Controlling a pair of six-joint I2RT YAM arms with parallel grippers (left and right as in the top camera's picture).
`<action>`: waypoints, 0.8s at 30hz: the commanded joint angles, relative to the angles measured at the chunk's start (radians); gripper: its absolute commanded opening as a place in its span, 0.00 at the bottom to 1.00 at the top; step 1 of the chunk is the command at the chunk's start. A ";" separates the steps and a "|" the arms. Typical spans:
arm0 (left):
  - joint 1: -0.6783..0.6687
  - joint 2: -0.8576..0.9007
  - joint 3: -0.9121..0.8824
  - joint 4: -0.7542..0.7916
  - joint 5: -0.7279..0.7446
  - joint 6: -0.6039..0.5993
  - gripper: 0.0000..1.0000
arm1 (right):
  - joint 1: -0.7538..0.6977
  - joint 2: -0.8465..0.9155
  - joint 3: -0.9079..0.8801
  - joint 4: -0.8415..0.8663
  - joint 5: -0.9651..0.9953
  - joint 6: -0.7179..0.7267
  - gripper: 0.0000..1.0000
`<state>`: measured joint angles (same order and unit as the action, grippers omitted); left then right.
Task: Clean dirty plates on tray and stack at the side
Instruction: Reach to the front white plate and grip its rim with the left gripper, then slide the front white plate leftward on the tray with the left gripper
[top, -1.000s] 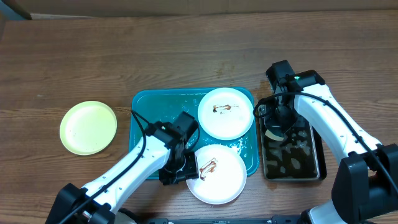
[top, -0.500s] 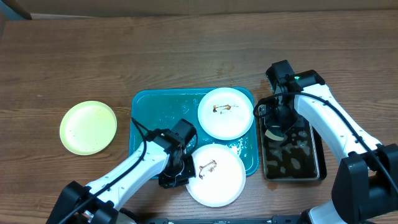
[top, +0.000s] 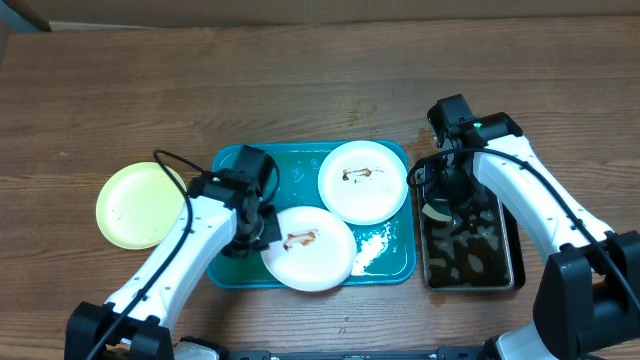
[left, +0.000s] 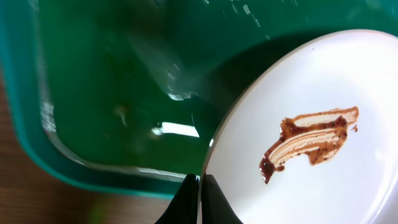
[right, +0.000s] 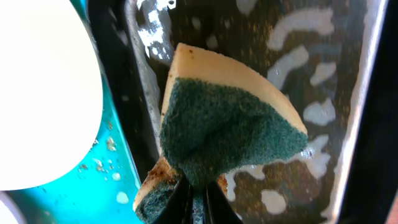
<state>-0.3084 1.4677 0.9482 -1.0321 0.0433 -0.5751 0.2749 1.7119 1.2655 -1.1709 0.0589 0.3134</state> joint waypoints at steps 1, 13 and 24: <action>0.036 -0.013 0.016 0.026 -0.095 0.086 0.04 | -0.002 -0.015 -0.003 0.036 0.000 -0.004 0.04; 0.039 0.064 0.016 0.077 -0.096 0.086 0.17 | -0.032 -0.015 -0.137 0.117 0.094 0.091 0.04; 0.040 0.134 0.016 0.010 -0.095 0.080 0.52 | -0.041 -0.015 -0.393 0.396 -0.122 -0.001 0.04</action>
<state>-0.2729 1.5921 0.9489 -1.0073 -0.0422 -0.4942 0.2344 1.6958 0.9424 -0.8288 0.0788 0.3500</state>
